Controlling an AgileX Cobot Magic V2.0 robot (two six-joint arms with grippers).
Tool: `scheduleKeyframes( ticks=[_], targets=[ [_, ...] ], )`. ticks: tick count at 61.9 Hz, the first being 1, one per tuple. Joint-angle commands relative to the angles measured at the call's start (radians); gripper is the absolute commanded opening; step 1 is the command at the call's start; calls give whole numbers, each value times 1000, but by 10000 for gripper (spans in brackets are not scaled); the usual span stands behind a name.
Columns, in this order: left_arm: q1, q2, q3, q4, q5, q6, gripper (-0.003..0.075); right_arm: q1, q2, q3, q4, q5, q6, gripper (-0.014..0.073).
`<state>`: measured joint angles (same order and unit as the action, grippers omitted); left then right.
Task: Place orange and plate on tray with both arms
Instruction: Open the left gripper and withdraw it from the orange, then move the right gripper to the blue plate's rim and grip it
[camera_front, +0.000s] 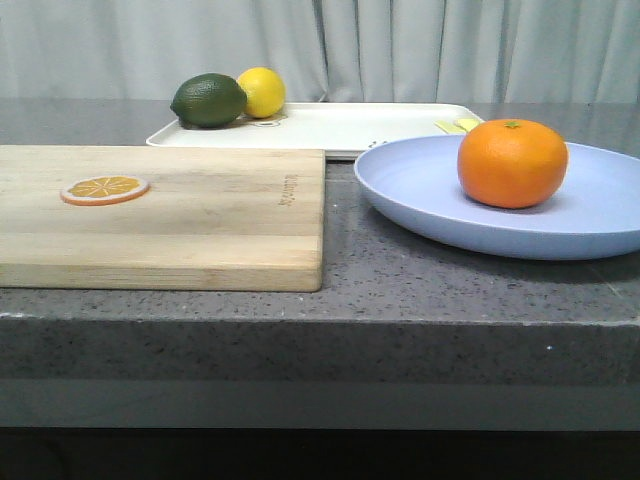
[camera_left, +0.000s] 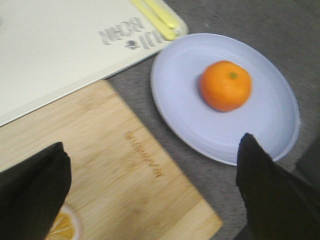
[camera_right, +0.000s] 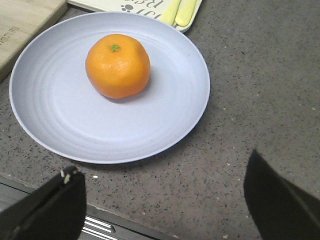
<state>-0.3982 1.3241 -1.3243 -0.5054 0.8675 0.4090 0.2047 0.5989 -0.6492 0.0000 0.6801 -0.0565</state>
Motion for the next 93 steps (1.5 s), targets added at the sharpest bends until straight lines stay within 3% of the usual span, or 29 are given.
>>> scheduleKeyframes(
  ticks=[1,13,21,29,42,54,61,68,73,85,93],
  targets=[
    [103,-126,67,-42,-86,17,652,1,7,-34,0,-68,-9,642],
    [293,-339,257,-20,-109,17,652,1,7,-34,0,-65,-8,642],
    [323,-474,367,-20,-98,12,652,-3,7,-34,0,-60,45,642],
    [277,-580,456,-20,-98,12,652,-25,21,-40,-18,-59,130,642],
    [152,-635,488,-18,-98,12,652,-104,170,-153,-45,56,146,642],
    [82,-635,488,26,-123,12,652,-280,337,-240,-57,134,127,642],
    [77,-635,488,31,-123,12,652,-408,395,-239,105,143,32,642],
    [77,-635,490,31,-123,12,652,-486,463,-239,418,196,-184,642],
    [77,-635,490,31,-123,12,652,-506,524,-239,600,226,-269,642],
    [77,-635,490,31,-127,12,652,-506,648,-239,750,221,-304,642],
    [77,-635,490,31,-127,12,652,-506,708,-239,805,217,-304,580]
  ],
)
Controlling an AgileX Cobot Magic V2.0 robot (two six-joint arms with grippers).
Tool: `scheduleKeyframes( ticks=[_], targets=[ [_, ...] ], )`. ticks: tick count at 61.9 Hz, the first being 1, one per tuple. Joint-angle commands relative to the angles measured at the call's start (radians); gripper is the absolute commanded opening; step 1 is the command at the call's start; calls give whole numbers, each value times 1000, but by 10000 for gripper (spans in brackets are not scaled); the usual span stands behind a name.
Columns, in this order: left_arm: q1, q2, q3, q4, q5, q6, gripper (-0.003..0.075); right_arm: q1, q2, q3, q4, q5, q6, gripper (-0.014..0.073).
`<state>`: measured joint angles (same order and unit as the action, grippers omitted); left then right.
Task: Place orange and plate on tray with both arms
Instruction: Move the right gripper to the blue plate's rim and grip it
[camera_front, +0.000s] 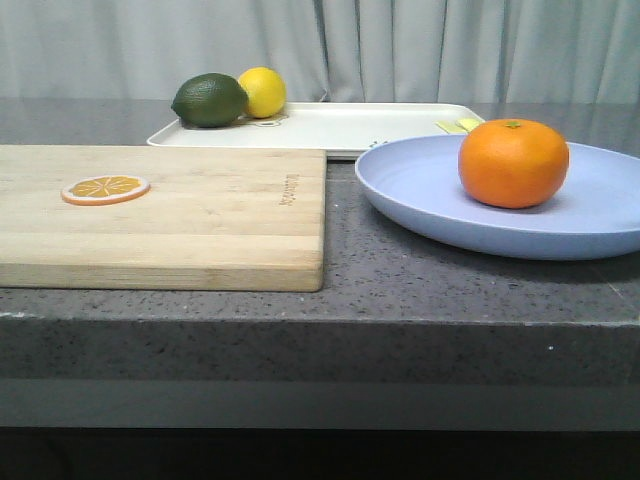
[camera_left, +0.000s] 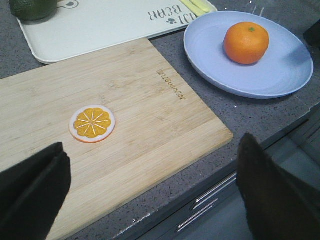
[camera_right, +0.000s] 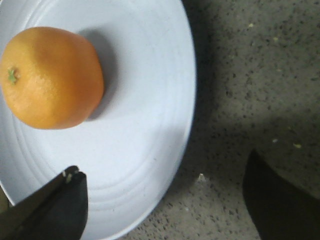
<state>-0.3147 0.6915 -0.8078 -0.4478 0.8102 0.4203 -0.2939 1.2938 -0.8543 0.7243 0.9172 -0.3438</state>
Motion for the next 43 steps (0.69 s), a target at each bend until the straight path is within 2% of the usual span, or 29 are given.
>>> scheduleKeyframes(
  ticks=[1,11,30,43],
  targets=[
    [-6,-2,-27,-27,-69,1,652,-8,22,-34,86,-20,-17,569],
    [-6,-2,-27,-27,-69,1,652,-8,76,-34,140,-22,-17,441],
    [-6,-2,-27,-27,-74,1,652,-8,121,-34,212,-46,-17,337],
    [-6,-2,-27,-27,-74,1,652,-8,121,-34,212,-51,-17,178]
  ],
)
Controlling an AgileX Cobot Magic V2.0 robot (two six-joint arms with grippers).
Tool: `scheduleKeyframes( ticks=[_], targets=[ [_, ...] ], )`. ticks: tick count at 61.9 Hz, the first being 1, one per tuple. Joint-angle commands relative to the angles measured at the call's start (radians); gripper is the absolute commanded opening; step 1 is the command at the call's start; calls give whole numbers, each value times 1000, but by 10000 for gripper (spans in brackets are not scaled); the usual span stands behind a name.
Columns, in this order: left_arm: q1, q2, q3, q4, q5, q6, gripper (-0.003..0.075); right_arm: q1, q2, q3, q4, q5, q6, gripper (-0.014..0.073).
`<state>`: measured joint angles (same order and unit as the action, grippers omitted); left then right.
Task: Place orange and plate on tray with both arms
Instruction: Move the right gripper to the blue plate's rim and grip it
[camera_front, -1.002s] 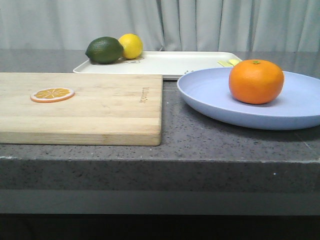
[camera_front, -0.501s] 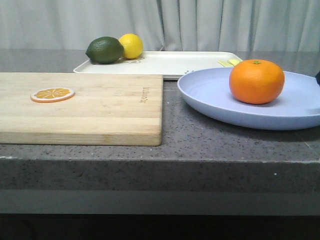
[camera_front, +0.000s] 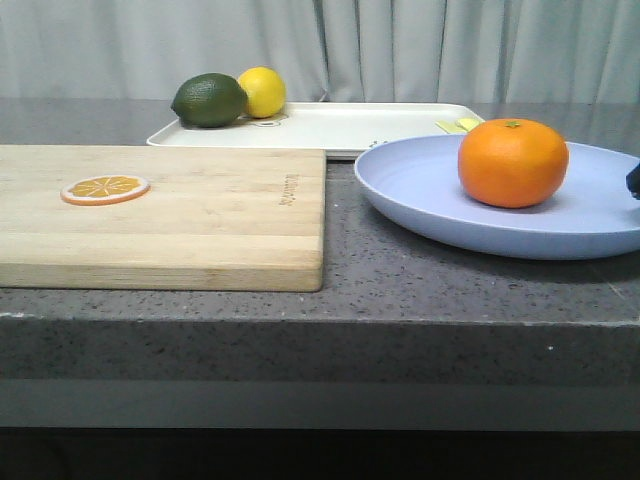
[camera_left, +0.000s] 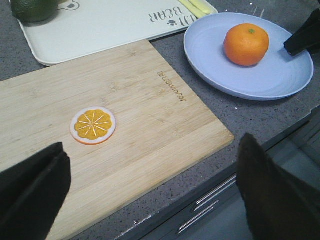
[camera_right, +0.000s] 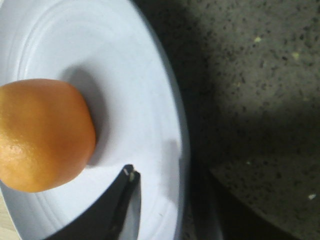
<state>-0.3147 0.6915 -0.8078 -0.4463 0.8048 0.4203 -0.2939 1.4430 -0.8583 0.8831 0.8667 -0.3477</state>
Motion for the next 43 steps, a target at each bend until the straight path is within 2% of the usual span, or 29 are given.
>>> scheduleKeyframes(
  ticks=[1,27,43],
  targets=[
    [-6,-2,-27,-28,-69,1,652,-8,-28,-30,53,-2,-13,167],
    [-6,-2,-27,-28,-70,1,652,-8,-28,-30,54,-21,3,-60],
    [-6,-2,-27,-28,-71,1,652,-8,-28,-33,54,2,-1,-67]
  ],
)
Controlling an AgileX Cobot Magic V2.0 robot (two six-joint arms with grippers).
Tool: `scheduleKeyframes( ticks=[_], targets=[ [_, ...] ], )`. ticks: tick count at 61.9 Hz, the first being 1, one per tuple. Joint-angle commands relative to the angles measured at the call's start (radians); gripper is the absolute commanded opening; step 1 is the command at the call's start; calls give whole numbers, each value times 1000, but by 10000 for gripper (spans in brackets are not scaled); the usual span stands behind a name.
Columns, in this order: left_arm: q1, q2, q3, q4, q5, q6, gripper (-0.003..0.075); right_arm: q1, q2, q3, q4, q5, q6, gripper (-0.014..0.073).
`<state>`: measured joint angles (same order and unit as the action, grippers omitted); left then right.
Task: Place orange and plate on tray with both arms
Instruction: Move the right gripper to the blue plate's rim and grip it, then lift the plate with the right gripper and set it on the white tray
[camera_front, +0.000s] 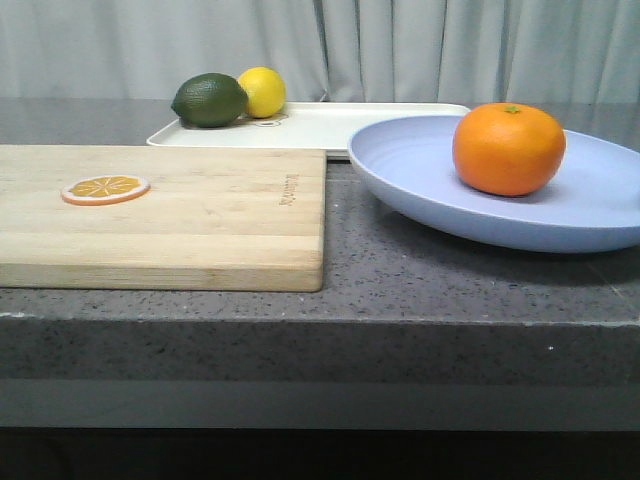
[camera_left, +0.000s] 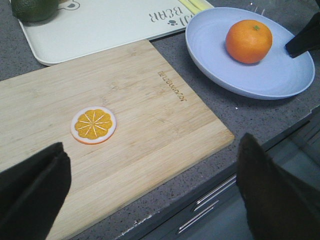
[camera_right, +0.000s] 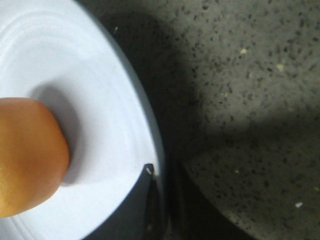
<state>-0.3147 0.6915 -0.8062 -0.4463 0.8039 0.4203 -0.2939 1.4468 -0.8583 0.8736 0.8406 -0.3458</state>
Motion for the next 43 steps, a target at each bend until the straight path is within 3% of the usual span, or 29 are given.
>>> scheduleKeyframes(
  ticks=[1,22,43],
  targets=[
    [-6,-2,-28,-28,-70,1,652,-8,-32,-33,63,32,-3,-67],
    [-6,-2,-28,-28,-76,1,652,20,-29,-91,63,69,-27,-67],
    [-6,-2,-28,-28,-93,1,652,135,172,-410,53,131,85,-67]
  ],
)
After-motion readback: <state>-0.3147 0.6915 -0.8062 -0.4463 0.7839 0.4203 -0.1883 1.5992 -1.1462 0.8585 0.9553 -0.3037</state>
